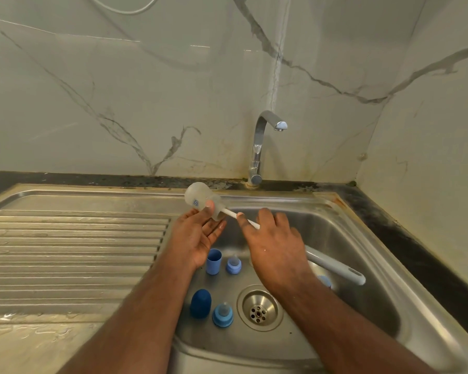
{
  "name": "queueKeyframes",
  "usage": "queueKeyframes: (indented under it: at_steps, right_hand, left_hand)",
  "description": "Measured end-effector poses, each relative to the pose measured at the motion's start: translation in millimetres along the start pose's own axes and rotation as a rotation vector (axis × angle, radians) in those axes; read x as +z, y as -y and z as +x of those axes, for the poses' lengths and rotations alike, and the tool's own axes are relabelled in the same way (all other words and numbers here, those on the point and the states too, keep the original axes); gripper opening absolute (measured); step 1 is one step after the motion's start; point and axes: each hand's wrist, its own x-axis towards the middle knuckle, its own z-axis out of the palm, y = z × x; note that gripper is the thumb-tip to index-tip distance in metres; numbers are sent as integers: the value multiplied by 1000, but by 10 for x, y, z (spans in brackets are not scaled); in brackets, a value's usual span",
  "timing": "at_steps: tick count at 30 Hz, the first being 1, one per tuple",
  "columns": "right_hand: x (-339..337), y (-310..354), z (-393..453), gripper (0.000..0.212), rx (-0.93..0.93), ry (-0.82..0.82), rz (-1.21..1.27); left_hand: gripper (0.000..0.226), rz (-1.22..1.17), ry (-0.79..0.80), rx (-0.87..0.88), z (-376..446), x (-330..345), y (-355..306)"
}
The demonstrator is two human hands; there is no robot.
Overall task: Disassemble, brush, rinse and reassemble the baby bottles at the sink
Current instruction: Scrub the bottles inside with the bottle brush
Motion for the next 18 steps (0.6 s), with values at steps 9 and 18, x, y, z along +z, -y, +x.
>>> queueKeyframes:
  at_steps: [9,18]
  right_hand:
    - [-4,-1,0,80,-17,89,207]
    - [61,42,72,63,-9,89,428]
  left_hand:
    - [39,21,8,20,12,-7,-18]
    - [48,11,56,16,33,-18,-2]
